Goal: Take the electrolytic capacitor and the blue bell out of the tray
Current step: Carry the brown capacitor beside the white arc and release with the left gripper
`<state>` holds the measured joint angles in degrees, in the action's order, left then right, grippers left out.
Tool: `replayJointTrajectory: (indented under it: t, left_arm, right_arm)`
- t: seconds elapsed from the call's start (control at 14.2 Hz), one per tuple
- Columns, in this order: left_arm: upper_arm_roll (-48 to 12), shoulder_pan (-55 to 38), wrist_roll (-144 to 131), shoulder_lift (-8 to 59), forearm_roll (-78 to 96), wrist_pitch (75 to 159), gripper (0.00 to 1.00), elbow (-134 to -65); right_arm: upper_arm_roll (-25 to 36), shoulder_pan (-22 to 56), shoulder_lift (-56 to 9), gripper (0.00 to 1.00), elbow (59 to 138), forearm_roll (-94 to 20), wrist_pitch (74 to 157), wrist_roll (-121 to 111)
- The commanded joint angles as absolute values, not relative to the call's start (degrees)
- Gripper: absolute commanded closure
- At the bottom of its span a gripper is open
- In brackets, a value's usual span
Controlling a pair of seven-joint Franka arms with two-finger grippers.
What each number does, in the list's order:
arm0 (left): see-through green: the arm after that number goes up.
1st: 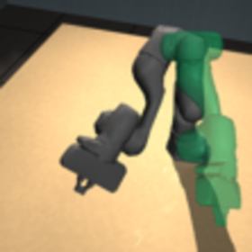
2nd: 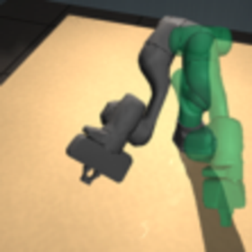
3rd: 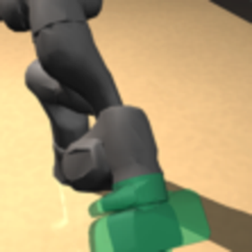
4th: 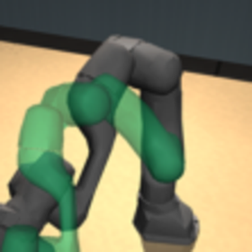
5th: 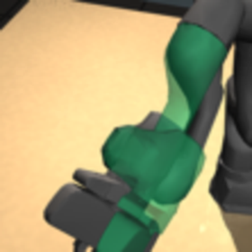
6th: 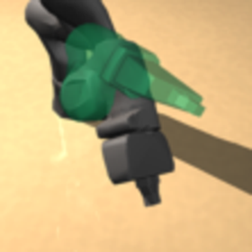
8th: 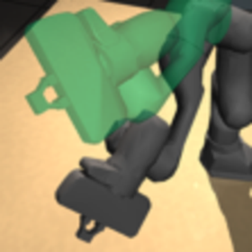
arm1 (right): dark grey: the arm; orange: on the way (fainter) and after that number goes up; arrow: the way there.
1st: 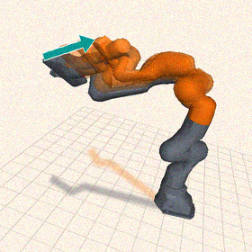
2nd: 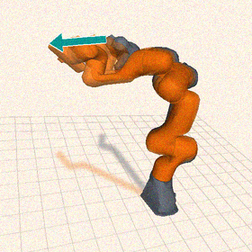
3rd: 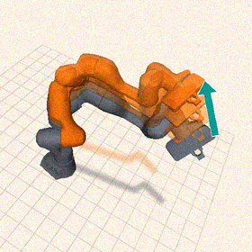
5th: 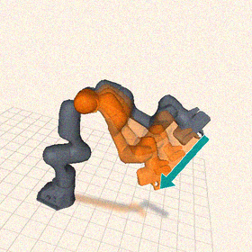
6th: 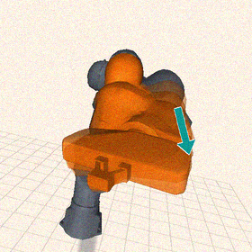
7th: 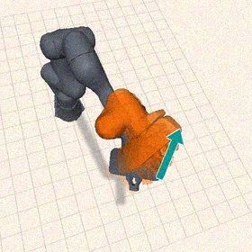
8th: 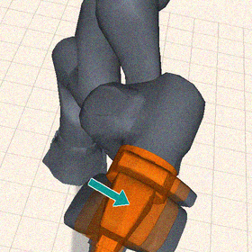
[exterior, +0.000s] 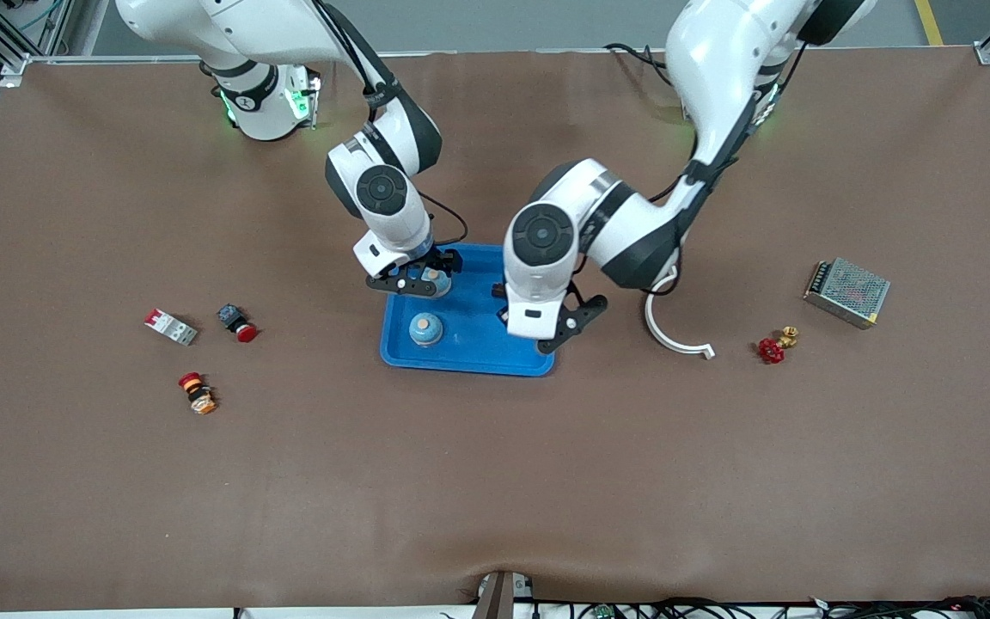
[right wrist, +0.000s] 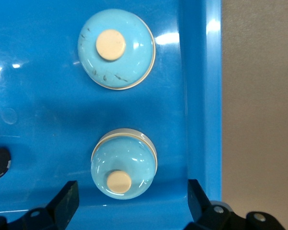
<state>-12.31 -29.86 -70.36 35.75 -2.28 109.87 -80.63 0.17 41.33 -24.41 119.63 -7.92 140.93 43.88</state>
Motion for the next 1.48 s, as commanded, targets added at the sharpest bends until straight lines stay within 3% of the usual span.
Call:
replayJointTrajectory:
  t: [0.0,0.28,0.7,1.12,1.41]
  left_arm:
    - [-15.72,-23.14,-55.34,20.88,-0.44,115.29,1.00,-100.31]
    - [-20.21,-13.64,-36.34,12.49,0.70,116.37,1.00,-111.78]
    - [-20.21,-5.65,-16.64,10.38,1.41,118.29,1.00,-119.69]
    - [-20.13,1.05,-3.96,10.27,0.62,138.31,1.00,-132.17]
    - [-19.86,3.16,-4.04,12.74,0.18,147.03,1.00,-134.12]
  right_arm:
    - [0.79,42.54,-25.84,0.00,118.30,-8.17,140.89,44.47]
    - [0.79,43.07,-26.80,0.00,117.77,-8.00,140.80,44.47]
    - [0.88,43.15,-27.68,0.00,117.42,-8.00,140.89,44.47]
    - [0.88,43.50,-29.43,0.00,115.32,-8.00,140.89,44.47]
    - [0.97,43.86,-29.88,0.00,115.14,-7.91,140.45,44.56]
